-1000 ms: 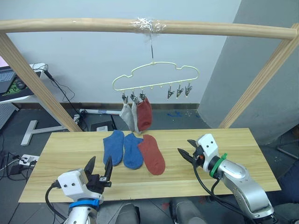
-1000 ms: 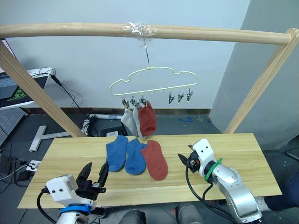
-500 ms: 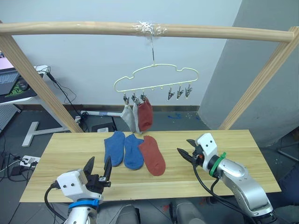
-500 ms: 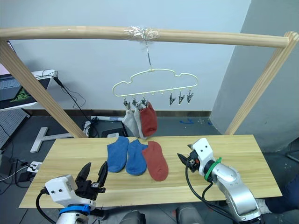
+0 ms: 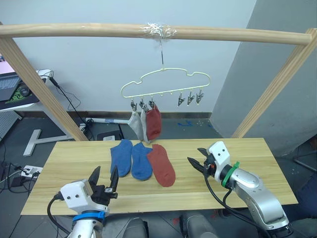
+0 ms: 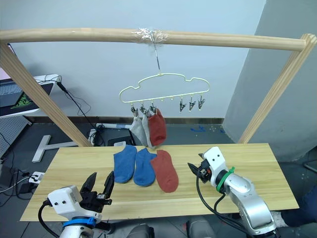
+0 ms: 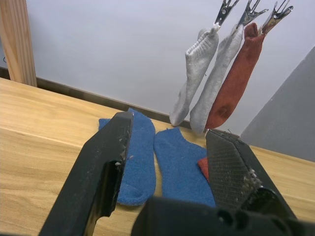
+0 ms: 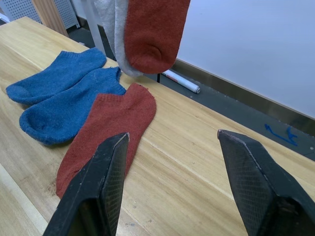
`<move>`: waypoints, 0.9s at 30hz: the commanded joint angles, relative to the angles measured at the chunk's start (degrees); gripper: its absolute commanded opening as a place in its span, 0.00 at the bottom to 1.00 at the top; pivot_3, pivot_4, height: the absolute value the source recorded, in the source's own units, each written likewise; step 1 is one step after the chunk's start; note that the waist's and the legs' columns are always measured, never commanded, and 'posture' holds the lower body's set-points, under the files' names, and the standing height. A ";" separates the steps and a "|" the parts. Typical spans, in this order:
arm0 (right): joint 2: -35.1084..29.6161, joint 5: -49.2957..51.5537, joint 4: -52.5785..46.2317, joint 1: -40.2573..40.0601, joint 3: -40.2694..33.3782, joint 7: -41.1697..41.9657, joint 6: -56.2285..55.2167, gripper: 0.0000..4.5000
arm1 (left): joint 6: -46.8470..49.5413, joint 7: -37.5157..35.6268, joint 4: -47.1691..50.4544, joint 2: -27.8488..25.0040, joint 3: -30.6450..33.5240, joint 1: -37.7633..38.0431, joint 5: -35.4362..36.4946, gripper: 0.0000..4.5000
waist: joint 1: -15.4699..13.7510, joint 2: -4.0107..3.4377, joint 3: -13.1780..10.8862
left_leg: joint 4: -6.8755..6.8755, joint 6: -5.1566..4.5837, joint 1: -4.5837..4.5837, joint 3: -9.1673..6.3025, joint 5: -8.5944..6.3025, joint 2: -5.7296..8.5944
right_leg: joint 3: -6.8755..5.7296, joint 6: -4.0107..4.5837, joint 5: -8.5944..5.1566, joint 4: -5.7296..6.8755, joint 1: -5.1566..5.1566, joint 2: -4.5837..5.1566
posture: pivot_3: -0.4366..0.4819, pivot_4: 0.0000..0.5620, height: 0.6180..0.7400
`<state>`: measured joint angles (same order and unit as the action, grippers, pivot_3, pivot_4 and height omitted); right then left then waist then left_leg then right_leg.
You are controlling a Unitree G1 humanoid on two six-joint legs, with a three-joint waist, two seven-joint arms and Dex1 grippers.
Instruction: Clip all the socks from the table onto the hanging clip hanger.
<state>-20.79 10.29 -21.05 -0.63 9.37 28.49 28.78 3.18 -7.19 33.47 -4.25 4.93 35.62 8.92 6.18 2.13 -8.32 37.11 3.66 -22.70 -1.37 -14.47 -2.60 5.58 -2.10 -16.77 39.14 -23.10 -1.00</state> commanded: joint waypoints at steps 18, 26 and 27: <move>2.89 5.00 -3.79 5.25 -2.27 -1.06 7.97 0.66 | 6.97 -0.63 0.20 -2.28 3.38 -2.61 2.41 0.60 | 0.40 -0.02 0.01 | 0.00 -0.05 0.01 0.00 0.03 -0.01 | 0.00 0.00 0.03 0.00 0.00 -0.01 | 0.36 0.23 1.00; 4.43 5.77 -5.33 10.72 -1.52 -2.57 10.19 0.99 | 12.33 -2.68 1.29 -7.64 9.91 -7.98 5.68 0.60 | 0.34 -0.03 0.02 | -0.02 -0.07 0.00 -0.02 0.05 -0.02 | -0.02 0.00 0.04 0.03 -0.02 -0.03 | 0.37 0.23 1.00; 4.71 5.96 -5.47 11.44 -1.47 -2.68 10.52 0.99 | 13.43 -2.93 1.69 -8.73 10.74 -9.17 6.29 0.60 | 0.34 -0.03 0.02 | -0.02 -0.07 0.00 -0.03 0.05 -0.02 | -0.03 0.01 0.05 0.03 -0.02 -0.03 | 0.37 0.23 1.00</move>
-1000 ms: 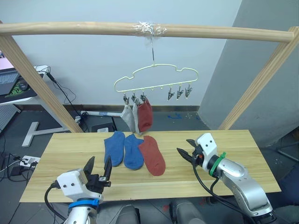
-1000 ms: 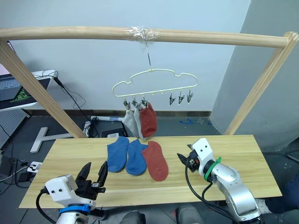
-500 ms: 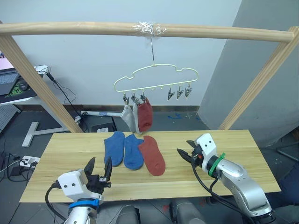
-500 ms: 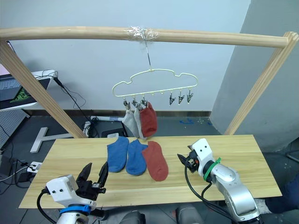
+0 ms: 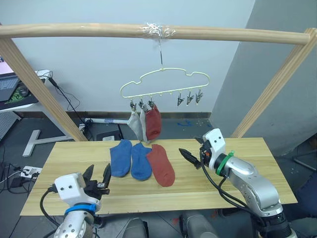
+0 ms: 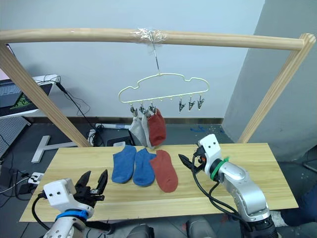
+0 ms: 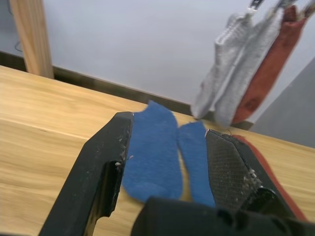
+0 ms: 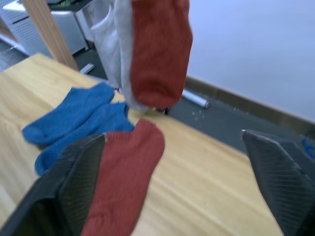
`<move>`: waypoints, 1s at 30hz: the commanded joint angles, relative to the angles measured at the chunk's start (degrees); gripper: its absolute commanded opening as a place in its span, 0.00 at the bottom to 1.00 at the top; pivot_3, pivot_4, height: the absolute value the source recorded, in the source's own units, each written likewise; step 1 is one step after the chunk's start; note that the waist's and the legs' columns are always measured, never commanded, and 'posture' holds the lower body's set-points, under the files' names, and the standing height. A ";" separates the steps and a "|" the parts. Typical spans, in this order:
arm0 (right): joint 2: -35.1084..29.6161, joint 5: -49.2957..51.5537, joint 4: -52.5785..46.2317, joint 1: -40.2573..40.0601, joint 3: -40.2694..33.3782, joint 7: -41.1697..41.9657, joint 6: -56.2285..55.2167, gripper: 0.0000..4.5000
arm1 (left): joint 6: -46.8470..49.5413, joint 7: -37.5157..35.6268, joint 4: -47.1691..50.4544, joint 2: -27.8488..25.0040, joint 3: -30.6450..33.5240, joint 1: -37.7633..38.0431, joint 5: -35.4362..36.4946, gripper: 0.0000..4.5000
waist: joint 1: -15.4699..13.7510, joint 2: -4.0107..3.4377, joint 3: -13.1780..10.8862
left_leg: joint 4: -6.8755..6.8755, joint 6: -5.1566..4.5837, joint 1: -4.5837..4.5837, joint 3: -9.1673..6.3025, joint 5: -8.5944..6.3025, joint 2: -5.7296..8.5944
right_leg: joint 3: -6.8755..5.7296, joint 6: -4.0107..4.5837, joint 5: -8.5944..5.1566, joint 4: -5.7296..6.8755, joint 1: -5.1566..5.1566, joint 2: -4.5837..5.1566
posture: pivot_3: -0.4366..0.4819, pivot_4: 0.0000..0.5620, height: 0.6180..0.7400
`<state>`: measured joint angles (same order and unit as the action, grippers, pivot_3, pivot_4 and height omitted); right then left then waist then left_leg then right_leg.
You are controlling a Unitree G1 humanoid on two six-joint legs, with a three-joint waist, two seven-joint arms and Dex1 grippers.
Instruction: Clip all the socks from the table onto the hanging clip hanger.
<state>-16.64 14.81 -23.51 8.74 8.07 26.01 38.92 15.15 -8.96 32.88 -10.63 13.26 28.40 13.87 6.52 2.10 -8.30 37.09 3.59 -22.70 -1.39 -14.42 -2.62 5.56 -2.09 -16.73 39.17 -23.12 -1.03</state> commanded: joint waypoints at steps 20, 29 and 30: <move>4.73 1.31 -3.60 10.68 1.22 -3.26 4.47 0.71 | 14.92 -8.60 7.19 -17.80 7.65 -20.85 11.25 0.60 | 0.02 0.01 0.01 | 0.03 0.00 0.04 -0.06 0.02 -0.02 | -0.05 0.26 0.17 0.30 -0.06 0.00 | 0.39 0.22 1.00; 6.76 0.72 -0.74 17.16 1.11 -6.09 7.55 0.71 | 18.13 -12.98 5.05 -22.30 9.03 -26.20 17.02 0.60 | 0.03 -0.01 -0.01 | 0.03 -0.01 0.07 -0.07 0.03 -0.02 | -0.05 0.27 0.17 0.34 -0.07 -0.02 | 0.38 0.25 1.00; 7.02 0.76 -0.76 17.66 0.96 -6.45 8.05 0.71 | 18.34 -13.22 4.63 -22.76 8.98 -26.90 17.12 0.60 | 0.03 -0.02 -0.03 | 0.03 -0.01 0.06 -0.07 0.03 -0.02 | -0.05 0.26 0.17 0.34 -0.07 -0.02 | 0.37 0.26 1.00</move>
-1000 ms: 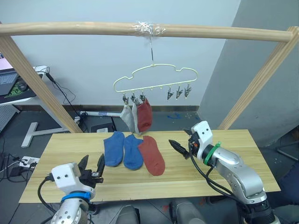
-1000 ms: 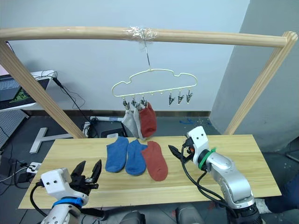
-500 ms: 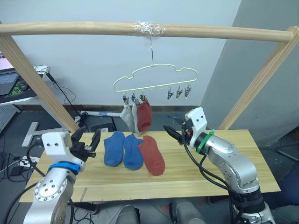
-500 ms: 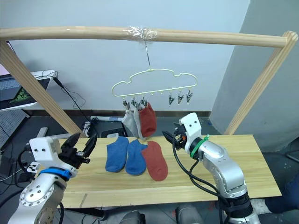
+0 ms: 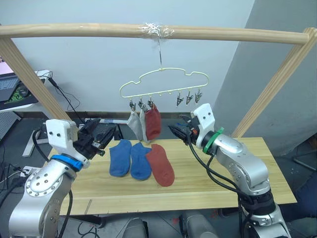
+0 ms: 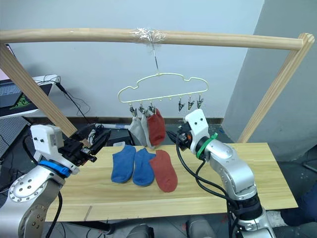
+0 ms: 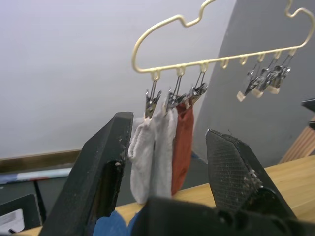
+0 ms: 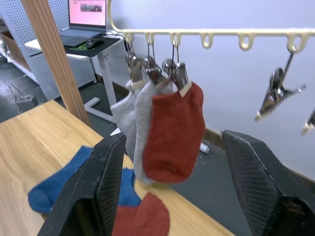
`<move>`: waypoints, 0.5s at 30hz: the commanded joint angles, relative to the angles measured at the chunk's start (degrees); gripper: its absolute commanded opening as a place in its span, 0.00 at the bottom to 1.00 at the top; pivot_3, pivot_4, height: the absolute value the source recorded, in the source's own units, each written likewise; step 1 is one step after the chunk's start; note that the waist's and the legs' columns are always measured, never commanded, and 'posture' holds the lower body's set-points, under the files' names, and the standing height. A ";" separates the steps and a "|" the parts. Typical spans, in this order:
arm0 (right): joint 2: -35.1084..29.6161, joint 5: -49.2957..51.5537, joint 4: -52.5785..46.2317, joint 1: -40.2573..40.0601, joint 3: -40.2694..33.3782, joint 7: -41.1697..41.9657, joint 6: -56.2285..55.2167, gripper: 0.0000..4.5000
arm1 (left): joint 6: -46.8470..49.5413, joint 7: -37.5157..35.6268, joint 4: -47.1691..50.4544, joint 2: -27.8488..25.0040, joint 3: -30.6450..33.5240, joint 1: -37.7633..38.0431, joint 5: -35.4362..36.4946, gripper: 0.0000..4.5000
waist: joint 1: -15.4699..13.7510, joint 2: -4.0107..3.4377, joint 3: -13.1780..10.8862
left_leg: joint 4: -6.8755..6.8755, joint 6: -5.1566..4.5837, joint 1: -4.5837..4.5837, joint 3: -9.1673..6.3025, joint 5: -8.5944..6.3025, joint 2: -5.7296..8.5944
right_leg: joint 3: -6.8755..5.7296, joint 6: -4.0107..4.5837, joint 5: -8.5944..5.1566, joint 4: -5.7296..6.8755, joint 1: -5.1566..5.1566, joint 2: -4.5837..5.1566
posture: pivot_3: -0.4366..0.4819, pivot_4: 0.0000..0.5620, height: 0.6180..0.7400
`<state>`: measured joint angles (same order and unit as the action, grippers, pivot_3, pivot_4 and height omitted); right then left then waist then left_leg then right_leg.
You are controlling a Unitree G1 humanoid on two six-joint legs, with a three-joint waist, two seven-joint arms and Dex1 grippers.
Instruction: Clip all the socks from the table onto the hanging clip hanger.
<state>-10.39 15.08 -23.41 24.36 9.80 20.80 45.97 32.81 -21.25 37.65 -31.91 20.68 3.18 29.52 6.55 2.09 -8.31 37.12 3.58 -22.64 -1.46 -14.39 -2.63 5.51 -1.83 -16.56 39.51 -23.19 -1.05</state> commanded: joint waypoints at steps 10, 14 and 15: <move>2.80 -0.24 0.45 4.13 0.25 -3.57 2.58 0.71 | 1.40 -3.27 -2.86 -3.88 -0.16 -7.69 1.98 0.60 | -0.01 -0.09 -0.13 | -0.06 0.00 -0.04 0.00 0.00 0.00 | -0.01 0.00 0.00 -0.06 -0.04 0.01 | 0.39 0.28 1.00; 3.45 -1.07 2.67 5.46 0.29 -4.65 2.28 0.71 | 1.67 -3.19 -2.99 -3.45 -1.50 -9.22 1.42 0.60 | -0.09 -0.10 -0.14 | -0.06 0.00 -0.04 0.00 0.00 0.00 | -0.01 0.00 0.00 -0.06 -0.04 0.01 | 0.41 0.27 1.00; 3.58 -1.42 3.36 5.84 0.41 -5.00 2.10 0.71 | 1.62 -3.12 -3.12 -3.34 -1.89 -9.54 1.22 0.60 | -0.12 -0.10 -0.14 | -0.06 0.00 -0.04 -0.01 0.00 0.00 | -0.02 0.00 0.00 -0.06 -0.04 0.01 | 0.41 0.27 1.00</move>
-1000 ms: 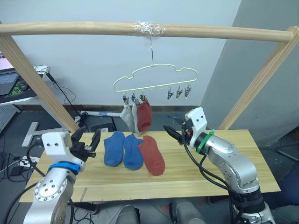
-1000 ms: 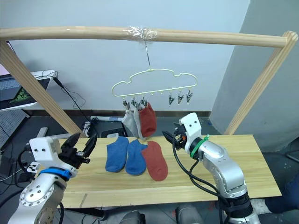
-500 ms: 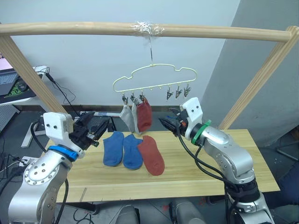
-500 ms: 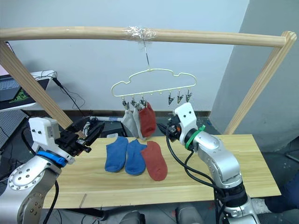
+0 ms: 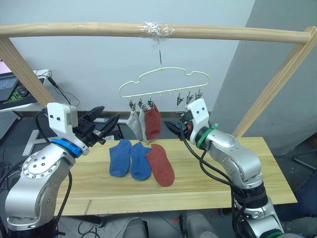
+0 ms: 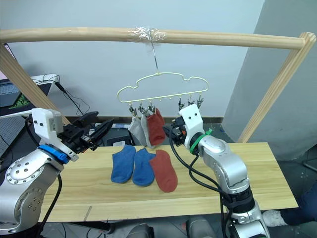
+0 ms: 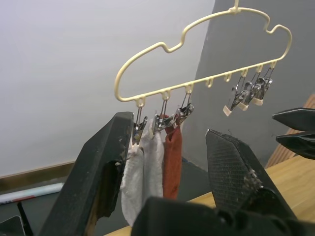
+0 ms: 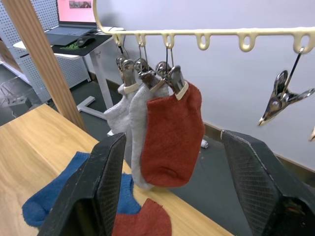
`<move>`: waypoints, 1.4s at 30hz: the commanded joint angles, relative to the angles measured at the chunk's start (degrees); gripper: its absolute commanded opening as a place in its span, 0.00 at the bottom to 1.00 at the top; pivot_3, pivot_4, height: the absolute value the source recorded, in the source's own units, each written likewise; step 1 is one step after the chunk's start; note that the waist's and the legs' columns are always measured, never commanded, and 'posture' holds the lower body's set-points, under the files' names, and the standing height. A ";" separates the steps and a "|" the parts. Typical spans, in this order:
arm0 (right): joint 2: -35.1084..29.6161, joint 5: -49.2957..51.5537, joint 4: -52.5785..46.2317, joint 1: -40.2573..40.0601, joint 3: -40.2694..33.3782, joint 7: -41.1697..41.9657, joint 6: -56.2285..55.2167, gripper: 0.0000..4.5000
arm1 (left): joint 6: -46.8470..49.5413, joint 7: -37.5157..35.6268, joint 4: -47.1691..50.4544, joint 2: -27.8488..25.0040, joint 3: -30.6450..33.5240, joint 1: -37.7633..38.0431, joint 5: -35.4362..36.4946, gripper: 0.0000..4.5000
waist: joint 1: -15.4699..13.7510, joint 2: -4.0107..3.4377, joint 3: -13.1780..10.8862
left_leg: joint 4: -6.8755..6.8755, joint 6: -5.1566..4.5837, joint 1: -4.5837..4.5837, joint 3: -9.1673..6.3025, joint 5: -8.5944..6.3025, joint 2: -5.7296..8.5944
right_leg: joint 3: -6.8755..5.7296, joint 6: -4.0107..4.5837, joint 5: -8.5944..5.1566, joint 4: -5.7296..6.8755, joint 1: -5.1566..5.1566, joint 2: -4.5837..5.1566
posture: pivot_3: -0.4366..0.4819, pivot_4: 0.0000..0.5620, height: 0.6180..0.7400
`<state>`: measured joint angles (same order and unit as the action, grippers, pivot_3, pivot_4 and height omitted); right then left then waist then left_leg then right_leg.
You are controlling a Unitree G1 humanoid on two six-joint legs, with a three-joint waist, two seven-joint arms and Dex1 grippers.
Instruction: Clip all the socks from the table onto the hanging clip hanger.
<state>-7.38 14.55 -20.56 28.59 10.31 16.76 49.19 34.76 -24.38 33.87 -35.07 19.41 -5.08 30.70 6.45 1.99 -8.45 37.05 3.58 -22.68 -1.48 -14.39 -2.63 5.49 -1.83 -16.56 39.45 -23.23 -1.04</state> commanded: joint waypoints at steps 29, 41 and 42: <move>9.60 -5.07 9.75 9.89 -4.39 -13.63 2.77 0.71 | -4.03 -6.52 -5.53 -0.17 -4.85 -5.19 -1.66 0.60 | -0.31 -0.22 -1.49 | -0.12 0.00 -0.23 -0.04 -0.01 -0.03 | -0.06 0.01 0.01 -0.29 -0.13 0.02 | 0.42 0.32 1.00; 11.95 -7.45 16.50 12.99 -6.14 -18.27 1.53 0.71 | -2.66 -7.81 -6.01 -0.06 -7.00 -7.60 -0.68 0.60 | -0.23 -0.24 -1.76 | -0.17 0.00 -0.26 -0.03 -0.01 -0.02 | -0.08 0.01 0.01 -0.38 -0.14 0.06 | 0.41 0.32 1.00; 12.31 -7.56 17.38 13.50 -6.36 -18.66 1.00 0.71 | -2.64 -7.94 -6.15 -0.01 -7.25 -7.91 -0.77 0.60 | -0.20 -0.24 -1.76 | -0.17 0.00 -0.26 -0.03 -0.01 -0.02 | -0.09 0.01 0.01 -0.38 -0.14 0.06 | 0.41 0.32 1.00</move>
<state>4.19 7.67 -2.86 40.14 4.59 -1.14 51.94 32.34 -32.02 27.03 -34.99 12.43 -11.98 29.28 6.26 1.75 -10.22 36.88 3.57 -22.94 -1.50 -14.40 -2.66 5.41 -1.83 -16.55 39.07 -23.37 -0.98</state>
